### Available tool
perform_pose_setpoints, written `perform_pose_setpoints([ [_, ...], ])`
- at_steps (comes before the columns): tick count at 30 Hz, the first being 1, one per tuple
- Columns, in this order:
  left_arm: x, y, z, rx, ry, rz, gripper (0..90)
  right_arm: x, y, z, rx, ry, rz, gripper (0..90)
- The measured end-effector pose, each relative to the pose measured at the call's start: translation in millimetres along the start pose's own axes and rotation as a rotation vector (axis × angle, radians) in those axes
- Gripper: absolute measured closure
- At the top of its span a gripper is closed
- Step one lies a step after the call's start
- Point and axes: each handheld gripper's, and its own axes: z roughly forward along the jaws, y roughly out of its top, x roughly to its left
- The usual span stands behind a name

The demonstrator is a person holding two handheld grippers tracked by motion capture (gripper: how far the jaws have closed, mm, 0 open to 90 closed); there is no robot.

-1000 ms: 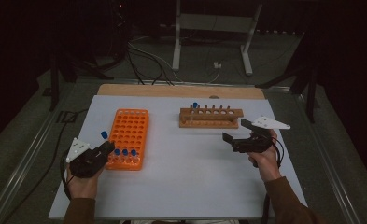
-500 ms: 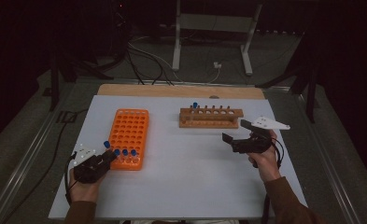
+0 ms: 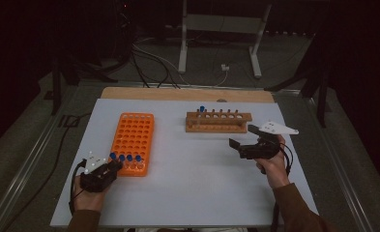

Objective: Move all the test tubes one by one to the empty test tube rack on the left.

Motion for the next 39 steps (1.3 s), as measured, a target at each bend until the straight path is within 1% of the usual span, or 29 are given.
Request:
perform_pose_setpoints([
  [3,-0.5,-0.2,-1.0,-0.002,0.003,-0.021,76.9,0.4,-0.2,0.5,0.002,0.001,-0.003,0.6],
  [5,0.8,-0.8,-2.9,-0.011,-0.007,-0.030,75.3,0.3,-0.1,0.0,0.000,0.001,-0.002,0.6],
  [8,2.7,1.0,-10.4,-0.061,-0.016,-0.034,71.7,-1.3,-0.1,-1.0,-0.004,-0.001,0.001,0.6],
  [10,2.9,3.1,-15.6,-0.090,-0.015,-0.031,71.8,-1.9,-0.2,-1.1,-0.004,-0.002,0.000,0.6],
  [11,3.1,3.6,-17.2,-0.095,-0.020,-0.026,73.9,-1.9,-0.3,-1.0,-0.003,-0.001,0.001,0.6],
  [14,2.9,4.3,-16.0,-0.072,-0.006,-0.007,77.4,-0.7,-0.1,0.0,0.000,0.000,-0.002,0.6],
  [16,3.2,4.3,-12.7,-0.049,-0.003,-0.006,77.8,0.7,0.7,1.1,0.000,0.002,-0.006,0.6],
  [17,3.2,4.0,-10.8,-0.047,-0.002,-0.005,77.9,1.2,1.2,1.8,0.000,0.004,-0.009,0.6],
  [21,3.6,6.4,-8.9,-0.041,0.001,-0.018,77.7,3.7,3.7,5.4,-0.002,0.006,-0.015,0.6],
  [23,5.2,5.8,-10.1,-0.047,-0.008,-0.039,76.8,4.6,5.5,6.8,-0.005,0.007,-0.016,0.6],
  [26,8.2,6.2,-14.6,-0.075,-0.021,-0.057,72.8,5.0,9.8,9.1,-0.011,0.006,-0.012,0.6],
  [27,8.8,7.1,-16.7,-0.089,-0.022,-0.060,70.9,5.0,11.5,10.1,-0.013,0.005,-0.013,0.6],
  [28,9.4,8.1,-19.2,-0.109,-0.034,-0.065,69.0,5.1,13.2,11.0,-0.013,0.003,-0.013,0.6],
  [31,11.2,11.6,-26.1,-0.157,-0.051,-0.072,62.5,5.9,18.4,14.2,-0.016,0.000,-0.018,0.6],
  [34,12.7,14.5,-31.0,-0.187,-0.064,-0.086,56.6,6.5,22.7,18.0,-0.016,-0.002,-0.022,0.6],
  [37,13.2,17.5,-36.5,-0.219,-0.069,-0.080,50.9,7.5,26.4,22.7,-0.014,-0.002,-0.019,0.6],
  [39,13.5,19.2,-39.4,-0.237,-0.065,-0.072,48.0,8.5,29.4,26.2,-0.014,-0.002,-0.019,0.6],
])
